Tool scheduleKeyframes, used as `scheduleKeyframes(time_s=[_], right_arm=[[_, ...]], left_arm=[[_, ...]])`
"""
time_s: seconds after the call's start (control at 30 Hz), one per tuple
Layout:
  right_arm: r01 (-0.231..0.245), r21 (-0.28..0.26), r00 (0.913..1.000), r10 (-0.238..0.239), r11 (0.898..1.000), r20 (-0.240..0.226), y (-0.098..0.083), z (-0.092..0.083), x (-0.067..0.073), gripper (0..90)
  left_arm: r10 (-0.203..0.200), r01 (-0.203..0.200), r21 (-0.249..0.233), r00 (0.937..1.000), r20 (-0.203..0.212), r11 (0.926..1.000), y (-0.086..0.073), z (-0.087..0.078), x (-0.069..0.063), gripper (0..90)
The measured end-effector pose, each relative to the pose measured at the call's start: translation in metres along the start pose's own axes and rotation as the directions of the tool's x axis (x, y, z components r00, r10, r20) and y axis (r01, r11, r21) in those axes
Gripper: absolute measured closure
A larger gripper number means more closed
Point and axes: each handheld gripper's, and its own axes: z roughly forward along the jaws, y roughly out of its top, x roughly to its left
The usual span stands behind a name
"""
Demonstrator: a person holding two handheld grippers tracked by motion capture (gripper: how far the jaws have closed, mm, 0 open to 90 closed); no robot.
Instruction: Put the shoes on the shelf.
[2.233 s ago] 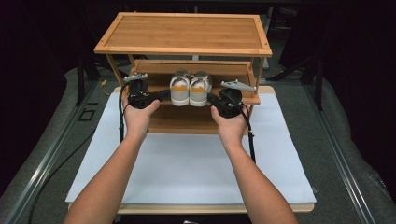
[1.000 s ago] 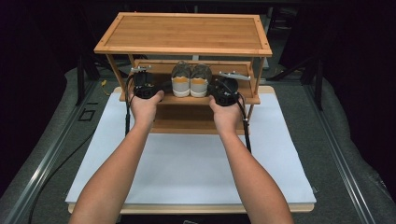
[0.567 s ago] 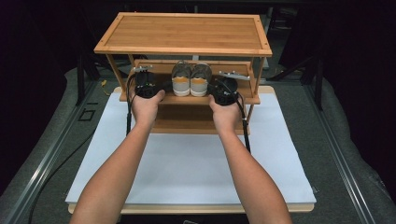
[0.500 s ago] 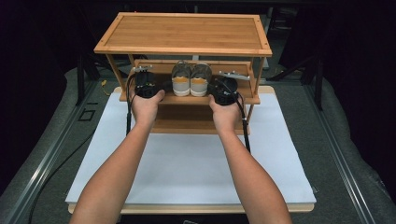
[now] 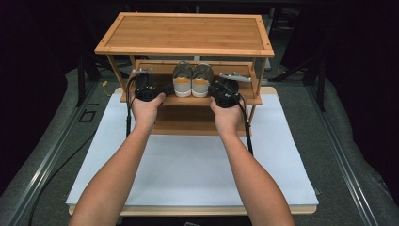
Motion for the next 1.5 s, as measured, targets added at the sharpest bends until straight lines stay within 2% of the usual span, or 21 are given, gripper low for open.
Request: scheduleKeyframes(time_s=[0.07,0.1,0.2,0.33,0.43,0.6,0.87,1.0,1.23,1.27,1.37,1.43,1.47,1.5], right_arm=[[0.003,-0.002,0.9999,-0.003,1.0,-0.013,0.0,-0.002,0.001,87.9],[0.0,-0.005,1.0,0.0,1.0,-0.003,0.0,-0.003,0.003,87.6],[0.012,-0.011,0.9996,-0.012,1.0,-0.027,0.0,-0.008,0.006,86.5],[0.024,-0.016,0.9993,-0.024,1.0,-0.028,-0.002,-0.014,0.008,84.9],[0.027,-0.011,0.9995,-0.027,1.0,-0.013,-0.003,-0.019,0.007,84.2],[0.04,0.001,0.9986,-0.04,0.999,-0.034,-0.006,-0.03,0.004,82.0],[0.068,-0.002,0.9969,-0.068,0.998,-0.039,-0.012,-0.053,0.0,80.1],[0.065,-0.002,0.997,-0.065,0.998,-0.042,-0.02,-0.065,-0.001,79.7],[0.121,0.003,0.9918,-0.121,0.993,-0.041,-0.04,-0.084,-0.001,79.3],[0.127,-0.002,0.9918,-0.127,0.992,-0.012,-0.044,-0.087,-0.001,79.3],[0.113,0.01,0.9929,-0.112,0.994,-0.039,-0.057,-0.091,-0.006,79.2],[0.099,0.037,0.9931,-0.097,0.994,-0.066,-0.065,-0.091,-0.008,78.9],[0.096,0.034,0.9939,-0.094,0.995,-0.057,-0.07,-0.092,-0.009,78.9],[0.089,0.043,0.9939,-0.086,0.995,-0.07,-0.074,-0.092,-0.01,78.7]], left_arm=[[-0.004,0.004,-0.005,1.0,0.007,1.0,-0.001,-0.004,-0.002,86.9],[0.006,-0.006,-0.007,1.0,0.007,1.0,-0.001,-0.006,-0.002,86.6],[0.015,-0.015,-0.007,0.9998,0.016,0.9999,-0.002,-0.012,-0.003,84.5],[0.001,0.0,-0.018,0.9993,0.037,0.9998,-0.004,-0.02,-0.006,80.1],[0.013,-0.012,-0.021,0.9991,0.041,0.9997,-0.003,-0.026,-0.008,76.8],[0.032,-0.031,-0.012,0.9977,0.059,0.9994,-0.003,-0.036,-0.015,70.8],[0.084,-0.083,-0.012,0.9929,0.085,0.9965,-0.009,-0.052,-0.027,63.7],[0.097,-0.098,0.003,0.9909,0.093,0.9952,-0.018,-0.059,-0.026,62.5],[0.095,-0.096,-0.002,0.9909,0.094,0.9954,-0.038,-0.073,-0.016,59.9],[0.095,-0.095,-0.005,0.9915,0.089,0.9955,-0.041,-0.076,-0.014,59.1],[0.1,-0.1,-0.003,0.9917,0.081,0.9949,-0.054,-0.083,-0.008,57.8],[0.096,-0.097,0.003,0.9922,0.079,0.9953,-0.065,-0.086,-0.004,57.5],[0.094,-0.094,0.007,0.9925,0.078,0.9955,-0.071,-0.088,-0.002,57.5],[0.097,-0.098,0.012,0.9923,0.076,0.9951,-0.077,-0.089,-0.001,57.5]])
